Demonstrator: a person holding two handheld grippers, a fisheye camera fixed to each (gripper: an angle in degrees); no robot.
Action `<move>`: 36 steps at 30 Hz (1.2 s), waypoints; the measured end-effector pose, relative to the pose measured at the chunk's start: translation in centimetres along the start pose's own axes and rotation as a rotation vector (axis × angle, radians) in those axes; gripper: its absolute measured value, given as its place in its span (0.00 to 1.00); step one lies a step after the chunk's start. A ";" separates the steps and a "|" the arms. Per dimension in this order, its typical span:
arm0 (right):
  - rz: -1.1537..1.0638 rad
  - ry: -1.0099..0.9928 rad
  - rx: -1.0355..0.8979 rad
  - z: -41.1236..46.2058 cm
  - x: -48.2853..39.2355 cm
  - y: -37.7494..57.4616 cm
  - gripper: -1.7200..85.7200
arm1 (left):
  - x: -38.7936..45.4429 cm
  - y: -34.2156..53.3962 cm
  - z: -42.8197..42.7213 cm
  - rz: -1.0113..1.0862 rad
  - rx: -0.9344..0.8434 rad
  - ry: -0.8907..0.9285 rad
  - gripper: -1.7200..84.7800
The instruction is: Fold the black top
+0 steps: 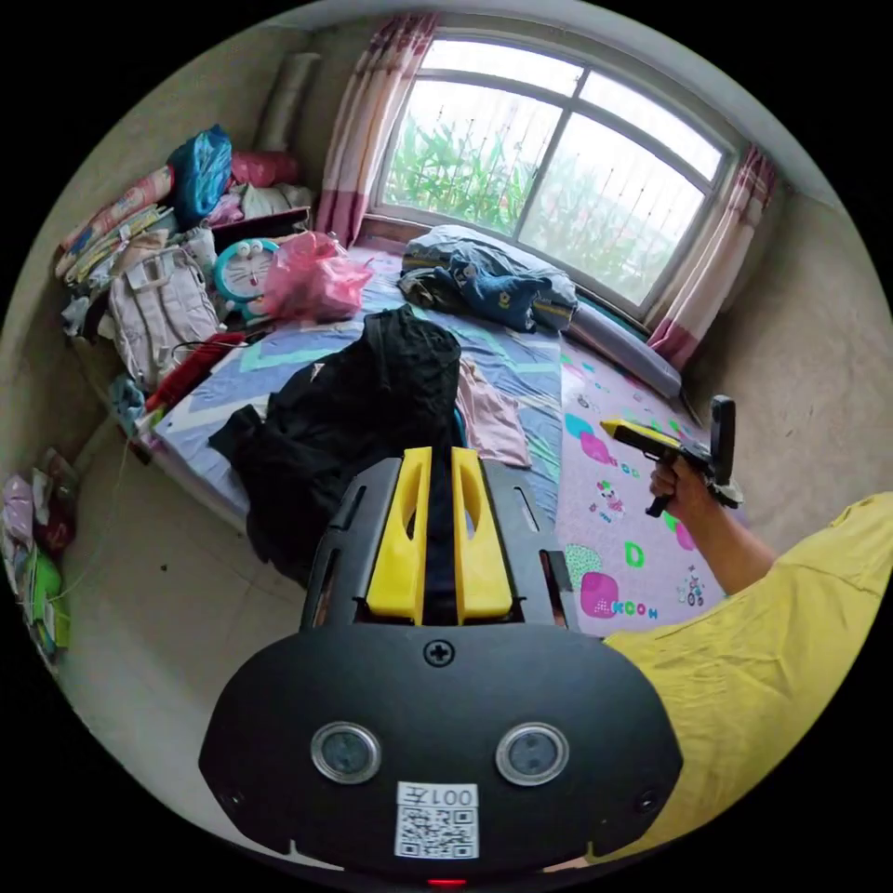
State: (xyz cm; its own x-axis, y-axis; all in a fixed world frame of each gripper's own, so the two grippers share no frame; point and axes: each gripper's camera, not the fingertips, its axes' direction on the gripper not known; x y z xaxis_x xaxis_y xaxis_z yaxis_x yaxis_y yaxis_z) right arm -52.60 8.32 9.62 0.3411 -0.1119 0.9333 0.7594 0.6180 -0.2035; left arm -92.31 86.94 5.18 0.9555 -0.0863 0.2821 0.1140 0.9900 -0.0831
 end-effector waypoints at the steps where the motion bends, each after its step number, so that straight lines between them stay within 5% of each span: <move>1: 0.001 -0.001 0.001 0.2 -0.1 -0.5 0.02 | -1.3 -1.2 2.4 0.001 -0.012 0.006 0.03; 23: 0.424 -0.072 -0.021 16.0 2.9 -23.2 0.11 | -26.9 -27.5 52.4 0.085 -0.317 0.316 0.09; 36: 0.797 -0.117 -0.008 23.1 6.0 -29.0 0.12 | -31.0 -32.7 68.4 0.062 -0.390 0.316 0.11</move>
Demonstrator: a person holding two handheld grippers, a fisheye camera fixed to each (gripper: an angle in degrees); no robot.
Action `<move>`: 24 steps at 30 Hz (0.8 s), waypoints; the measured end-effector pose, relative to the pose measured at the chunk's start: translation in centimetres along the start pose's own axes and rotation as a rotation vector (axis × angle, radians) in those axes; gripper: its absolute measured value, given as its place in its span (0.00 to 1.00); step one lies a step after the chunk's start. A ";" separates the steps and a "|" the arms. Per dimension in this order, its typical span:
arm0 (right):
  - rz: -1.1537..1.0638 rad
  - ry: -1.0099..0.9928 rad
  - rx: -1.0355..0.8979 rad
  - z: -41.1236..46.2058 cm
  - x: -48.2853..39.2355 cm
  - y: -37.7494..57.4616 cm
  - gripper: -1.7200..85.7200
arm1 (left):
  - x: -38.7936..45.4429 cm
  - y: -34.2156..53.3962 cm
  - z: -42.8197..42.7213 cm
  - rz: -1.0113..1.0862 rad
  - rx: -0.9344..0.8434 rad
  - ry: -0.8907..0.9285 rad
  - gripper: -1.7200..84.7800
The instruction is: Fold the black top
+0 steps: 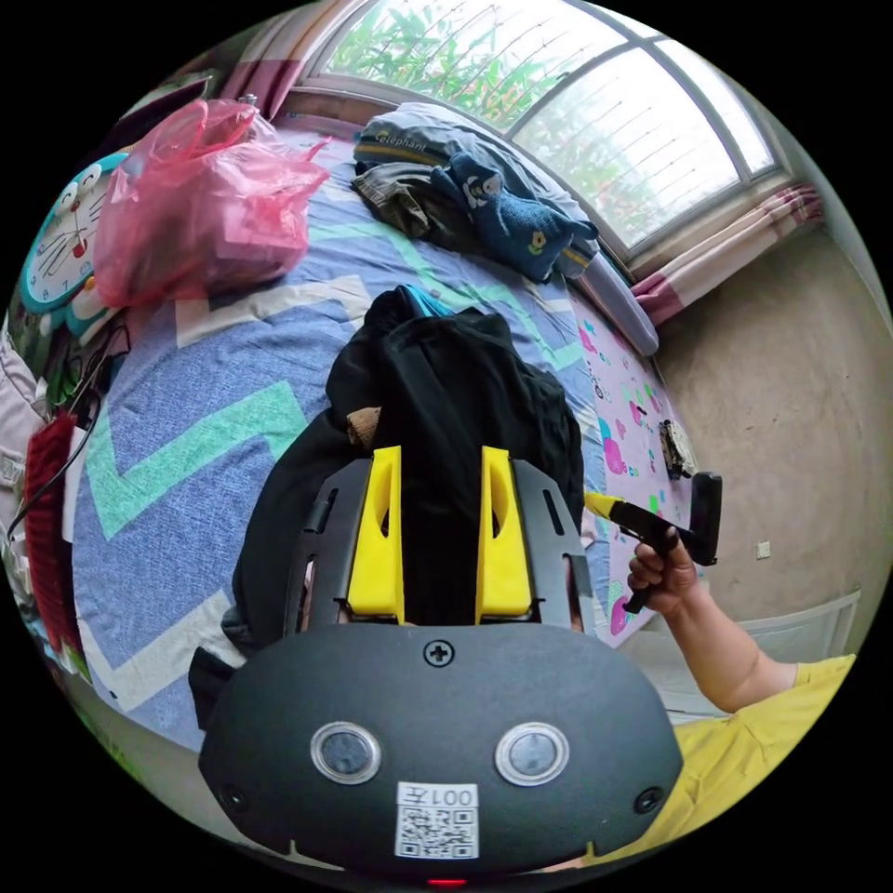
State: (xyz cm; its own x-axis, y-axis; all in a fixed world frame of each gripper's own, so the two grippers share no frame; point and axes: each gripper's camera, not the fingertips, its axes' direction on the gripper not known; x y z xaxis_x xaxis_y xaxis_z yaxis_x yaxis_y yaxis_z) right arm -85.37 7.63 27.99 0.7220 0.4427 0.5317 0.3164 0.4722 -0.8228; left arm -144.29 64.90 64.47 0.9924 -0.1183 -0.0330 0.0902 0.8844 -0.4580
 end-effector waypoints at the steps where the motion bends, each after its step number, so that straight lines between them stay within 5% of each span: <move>1: 0.004 -0.007 -0.001 0.3 -0.3 -0.2 0.12 | -0.4 -0.5 1.1 0.002 -0.015 -0.001 0.11; 8: -0.102 0.166 0.016 0.2 -4.4 -0.2 0.05 | -0.5 -1.4 4.6 0.103 0.012 -0.141 0.01; 24: -0.193 0.266 0.049 -11.8 -1.2 12.9 0.03 | -3.2 3.5 1.4 0.297 0.017 -0.084 0.00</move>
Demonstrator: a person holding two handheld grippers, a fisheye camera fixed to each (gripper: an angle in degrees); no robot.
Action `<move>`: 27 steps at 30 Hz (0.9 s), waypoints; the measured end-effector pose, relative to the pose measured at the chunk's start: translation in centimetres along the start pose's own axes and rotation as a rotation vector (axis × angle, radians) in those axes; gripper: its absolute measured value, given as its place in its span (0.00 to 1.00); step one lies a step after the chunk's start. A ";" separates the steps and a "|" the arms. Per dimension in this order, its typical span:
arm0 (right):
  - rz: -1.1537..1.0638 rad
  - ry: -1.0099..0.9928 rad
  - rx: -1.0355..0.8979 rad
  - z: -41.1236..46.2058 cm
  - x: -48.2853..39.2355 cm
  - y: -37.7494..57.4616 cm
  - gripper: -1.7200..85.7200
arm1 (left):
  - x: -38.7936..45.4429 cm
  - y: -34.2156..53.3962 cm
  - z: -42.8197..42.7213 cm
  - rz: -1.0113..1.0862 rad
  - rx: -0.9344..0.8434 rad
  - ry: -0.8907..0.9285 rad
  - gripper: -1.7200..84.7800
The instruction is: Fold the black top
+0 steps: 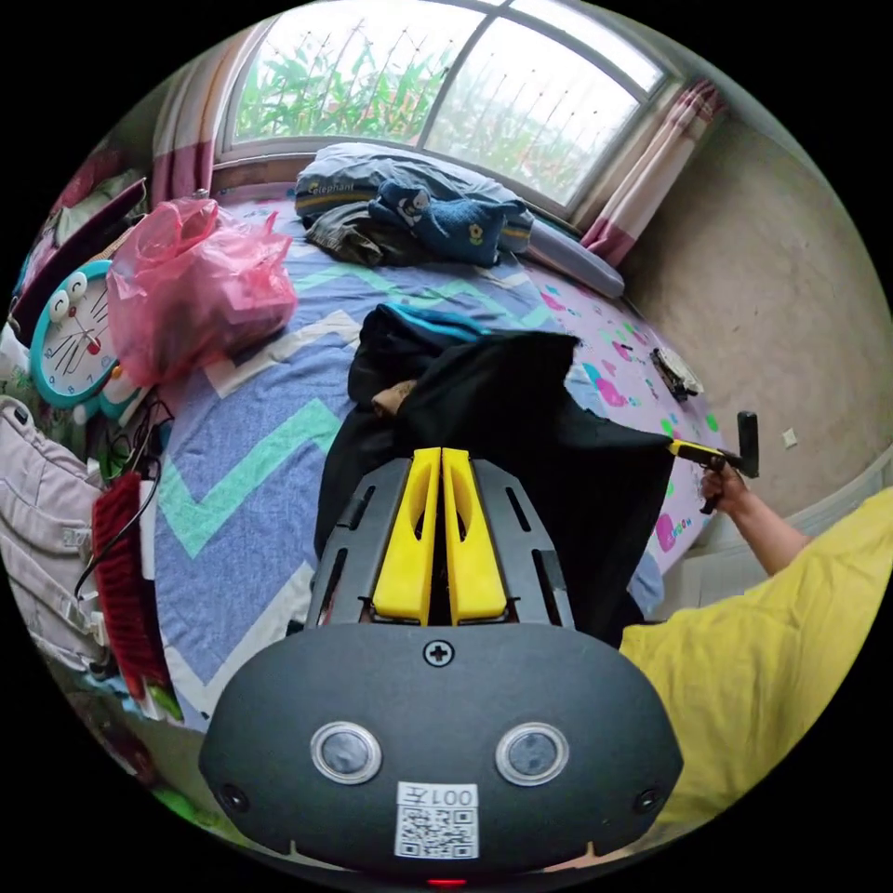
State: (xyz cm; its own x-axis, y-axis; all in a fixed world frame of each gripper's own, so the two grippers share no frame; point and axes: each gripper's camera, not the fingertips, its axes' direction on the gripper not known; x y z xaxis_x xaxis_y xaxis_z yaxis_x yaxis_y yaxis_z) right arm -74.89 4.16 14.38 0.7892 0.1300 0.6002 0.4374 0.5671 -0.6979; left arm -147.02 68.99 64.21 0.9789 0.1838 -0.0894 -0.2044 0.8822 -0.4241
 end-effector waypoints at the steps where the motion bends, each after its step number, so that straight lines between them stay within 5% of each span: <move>1: -0.014 0.005 -0.012 0.2 -0.2 0.5 0.03 | -0.1 1.0 0.2 0.002 -0.035 -0.015 0.00; 8: -0.174 0.058 -0.185 4.5 -2.9 5.4 0.04 | -2.0 7.1 2.3 -0.113 -0.162 -0.057 0.00; 16: -0.244 0.084 -0.120 4.2 -4.5 6.2 0.06 | -0.8 9.5 2.3 -0.088 -0.113 -0.082 0.00; 27: -0.685 0.283 -0.162 7.6 -11.8 6.3 0.12 | 1.0 11.9 1.4 -0.036 -0.128 -0.094 0.00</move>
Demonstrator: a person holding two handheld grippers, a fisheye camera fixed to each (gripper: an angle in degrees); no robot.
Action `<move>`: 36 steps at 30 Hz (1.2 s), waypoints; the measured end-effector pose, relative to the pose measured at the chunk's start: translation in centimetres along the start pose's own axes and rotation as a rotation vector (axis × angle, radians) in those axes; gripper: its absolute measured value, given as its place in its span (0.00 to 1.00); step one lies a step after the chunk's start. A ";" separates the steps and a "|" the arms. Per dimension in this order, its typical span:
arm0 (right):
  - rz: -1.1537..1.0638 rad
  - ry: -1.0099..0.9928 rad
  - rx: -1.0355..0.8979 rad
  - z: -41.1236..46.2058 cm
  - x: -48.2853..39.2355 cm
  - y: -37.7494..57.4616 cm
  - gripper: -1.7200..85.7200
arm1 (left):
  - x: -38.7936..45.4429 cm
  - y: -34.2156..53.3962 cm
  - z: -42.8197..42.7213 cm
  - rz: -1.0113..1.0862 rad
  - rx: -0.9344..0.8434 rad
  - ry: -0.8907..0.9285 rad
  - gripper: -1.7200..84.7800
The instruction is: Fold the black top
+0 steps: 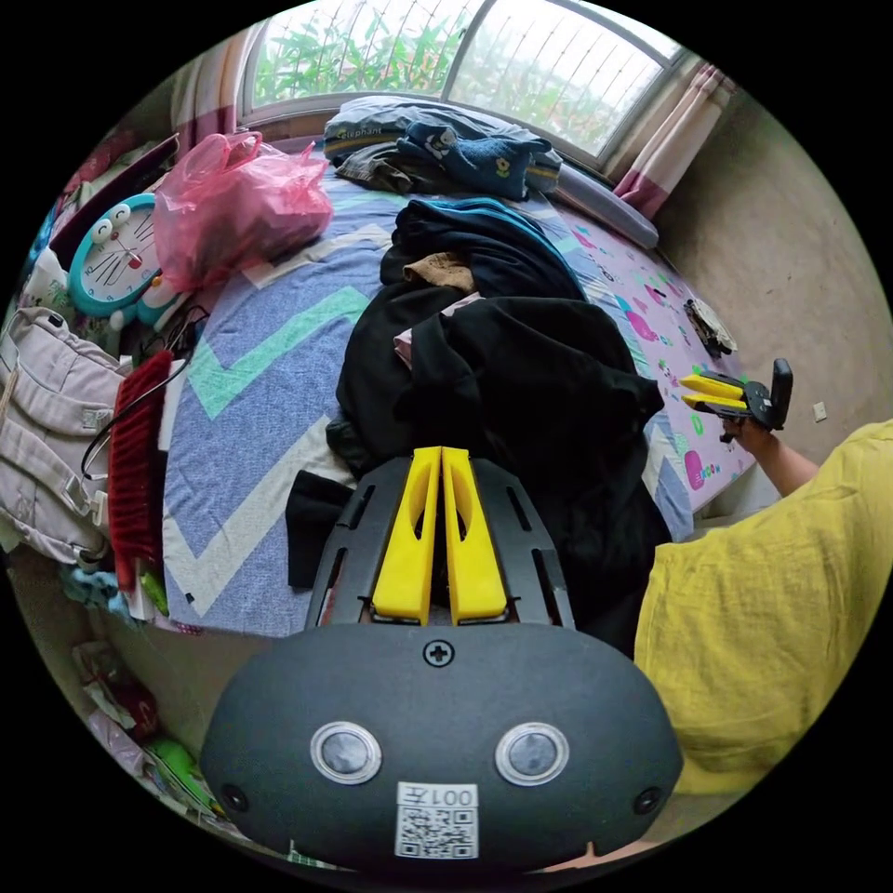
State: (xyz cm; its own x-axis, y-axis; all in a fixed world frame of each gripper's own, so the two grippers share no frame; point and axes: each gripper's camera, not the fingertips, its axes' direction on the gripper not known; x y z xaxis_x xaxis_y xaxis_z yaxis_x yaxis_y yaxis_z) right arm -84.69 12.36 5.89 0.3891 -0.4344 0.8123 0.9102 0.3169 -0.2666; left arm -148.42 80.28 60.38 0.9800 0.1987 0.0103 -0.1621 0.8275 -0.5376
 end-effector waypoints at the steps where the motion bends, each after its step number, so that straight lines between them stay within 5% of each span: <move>1: -0.031 0.011 -0.017 0.4 -0.2 -0.2 0.12 | 0.1 0.1 0.0 0.003 -0.001 0.005 0.00; 13: -0.219 -0.042 -0.178 5.6 0.1 -2.6 0.09 | 0.6 0.5 -1.6 0.032 -0.005 0.004 0.00; 36: -0.302 -0.239 -0.138 2.1 -3.8 0.6 0.02 | 3.8 1.3 -4.4 0.077 -0.032 0.075 0.00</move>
State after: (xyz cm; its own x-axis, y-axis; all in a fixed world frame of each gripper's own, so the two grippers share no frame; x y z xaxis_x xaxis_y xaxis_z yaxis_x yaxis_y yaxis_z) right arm -85.89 15.98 3.78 0.0728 -0.2768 0.9582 0.9953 0.0823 -0.0518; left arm -144.35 79.84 56.00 0.9708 0.2206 -0.0946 -0.2350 0.7935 -0.5613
